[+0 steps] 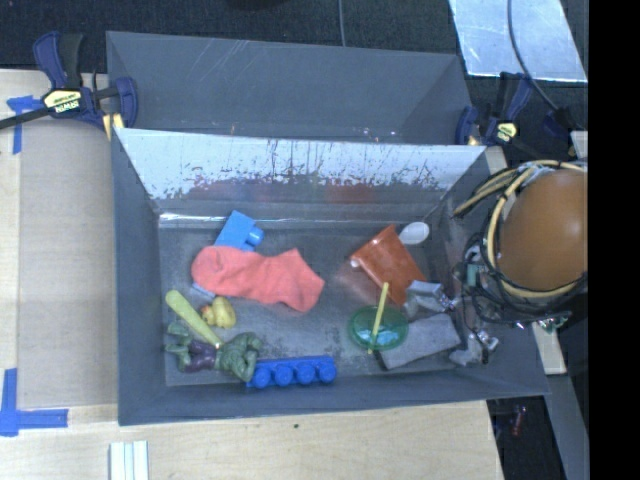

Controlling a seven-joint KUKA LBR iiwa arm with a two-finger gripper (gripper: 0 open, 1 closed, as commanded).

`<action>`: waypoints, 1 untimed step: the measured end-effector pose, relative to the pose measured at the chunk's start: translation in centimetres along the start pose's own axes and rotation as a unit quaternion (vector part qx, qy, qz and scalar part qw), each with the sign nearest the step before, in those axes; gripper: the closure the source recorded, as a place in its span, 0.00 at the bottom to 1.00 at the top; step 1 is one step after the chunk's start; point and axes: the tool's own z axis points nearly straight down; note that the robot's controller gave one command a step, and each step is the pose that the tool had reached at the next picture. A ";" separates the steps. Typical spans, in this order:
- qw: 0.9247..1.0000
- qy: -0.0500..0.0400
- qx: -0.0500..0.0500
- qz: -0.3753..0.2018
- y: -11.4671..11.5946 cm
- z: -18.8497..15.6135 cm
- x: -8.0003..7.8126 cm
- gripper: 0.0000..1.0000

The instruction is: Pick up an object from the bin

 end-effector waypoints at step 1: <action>0.997 0.000 0.002 0.081 1.1 3.4 -1.0 0.00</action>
Offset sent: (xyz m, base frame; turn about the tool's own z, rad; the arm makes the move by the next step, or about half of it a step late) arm -0.0002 0.0327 -0.0405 -0.3986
